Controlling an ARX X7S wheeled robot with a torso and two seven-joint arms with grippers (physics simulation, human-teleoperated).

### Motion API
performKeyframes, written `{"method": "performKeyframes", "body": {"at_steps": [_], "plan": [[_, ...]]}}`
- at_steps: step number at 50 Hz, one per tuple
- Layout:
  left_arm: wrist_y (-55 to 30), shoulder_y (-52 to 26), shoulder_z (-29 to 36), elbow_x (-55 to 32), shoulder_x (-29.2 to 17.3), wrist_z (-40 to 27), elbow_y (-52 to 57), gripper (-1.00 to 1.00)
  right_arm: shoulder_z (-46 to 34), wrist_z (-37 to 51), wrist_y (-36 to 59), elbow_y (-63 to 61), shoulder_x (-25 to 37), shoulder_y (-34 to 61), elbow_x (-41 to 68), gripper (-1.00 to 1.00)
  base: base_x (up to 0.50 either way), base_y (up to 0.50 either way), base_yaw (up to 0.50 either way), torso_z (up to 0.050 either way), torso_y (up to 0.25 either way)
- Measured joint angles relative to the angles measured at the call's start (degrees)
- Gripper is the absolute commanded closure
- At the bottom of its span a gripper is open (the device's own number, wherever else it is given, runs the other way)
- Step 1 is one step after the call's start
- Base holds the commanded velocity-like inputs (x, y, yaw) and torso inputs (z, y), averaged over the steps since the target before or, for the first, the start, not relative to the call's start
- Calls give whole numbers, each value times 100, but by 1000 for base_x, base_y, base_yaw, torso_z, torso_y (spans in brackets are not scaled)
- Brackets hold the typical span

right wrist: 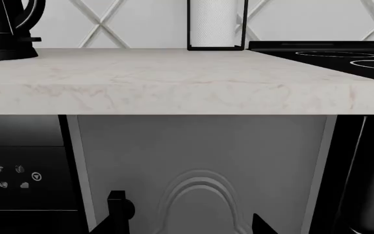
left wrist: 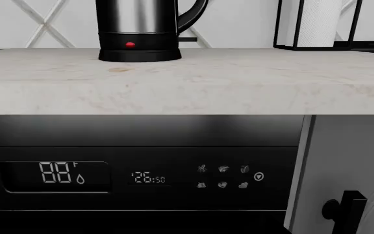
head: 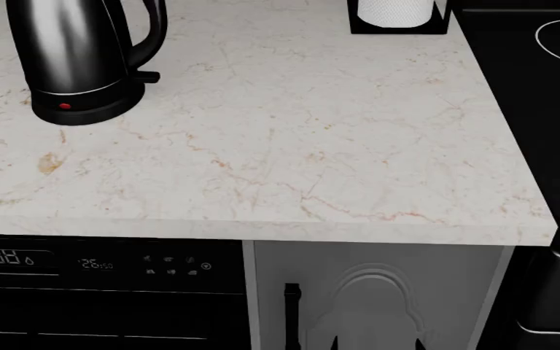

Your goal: Close the lid of the electric kettle.

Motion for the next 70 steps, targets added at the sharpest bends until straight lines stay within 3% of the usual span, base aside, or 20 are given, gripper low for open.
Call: {"method": "performKeyframes", "body": {"at_steps": [27, 70], "plan": [[-91, -18, 331, -275, -289, -408, 33, -100, -367, 341, 5, 10, 301, 21, 335, -100, 0, 0, 0, 0, 0], [-16, 6, 742, -465, -639, -751, 132, -100, -737, 681, -2, 35, 605, 62, 635, -100, 0, 0, 0, 50, 1]]}}
